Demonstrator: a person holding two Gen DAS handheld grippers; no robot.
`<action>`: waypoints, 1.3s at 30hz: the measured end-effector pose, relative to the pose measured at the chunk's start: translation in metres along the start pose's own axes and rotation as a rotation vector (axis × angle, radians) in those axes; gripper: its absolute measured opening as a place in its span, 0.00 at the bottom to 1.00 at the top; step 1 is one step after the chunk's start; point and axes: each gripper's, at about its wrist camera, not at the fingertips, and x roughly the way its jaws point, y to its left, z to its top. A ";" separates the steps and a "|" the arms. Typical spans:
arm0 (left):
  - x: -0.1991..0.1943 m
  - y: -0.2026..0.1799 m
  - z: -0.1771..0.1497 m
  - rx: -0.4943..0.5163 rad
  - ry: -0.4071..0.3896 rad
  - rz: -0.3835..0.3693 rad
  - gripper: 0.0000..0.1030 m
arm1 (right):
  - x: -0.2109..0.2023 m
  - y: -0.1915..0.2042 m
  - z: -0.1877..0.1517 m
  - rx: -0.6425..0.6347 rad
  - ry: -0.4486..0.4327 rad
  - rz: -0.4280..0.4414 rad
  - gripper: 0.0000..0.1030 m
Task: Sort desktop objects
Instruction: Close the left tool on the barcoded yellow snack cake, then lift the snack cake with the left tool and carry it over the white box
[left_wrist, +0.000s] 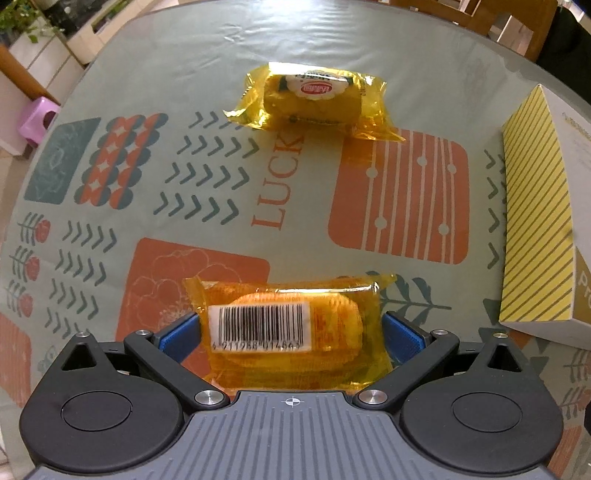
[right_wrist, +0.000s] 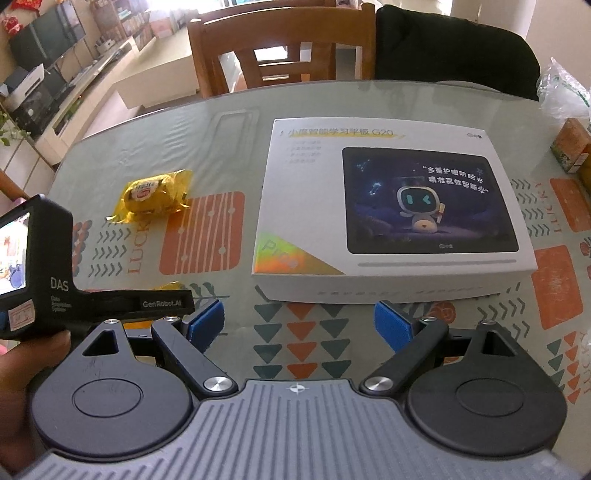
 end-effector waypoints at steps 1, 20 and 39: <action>0.001 0.001 0.000 -0.005 0.002 -0.007 1.00 | 0.000 0.000 0.000 0.000 0.001 0.001 1.00; -0.020 0.002 -0.011 0.024 -0.075 -0.072 0.70 | -0.004 0.005 0.000 -0.007 -0.011 0.024 1.00; -0.107 0.029 -0.026 -0.005 -0.180 -0.095 0.65 | -0.047 0.011 -0.017 -0.046 -0.089 0.109 1.00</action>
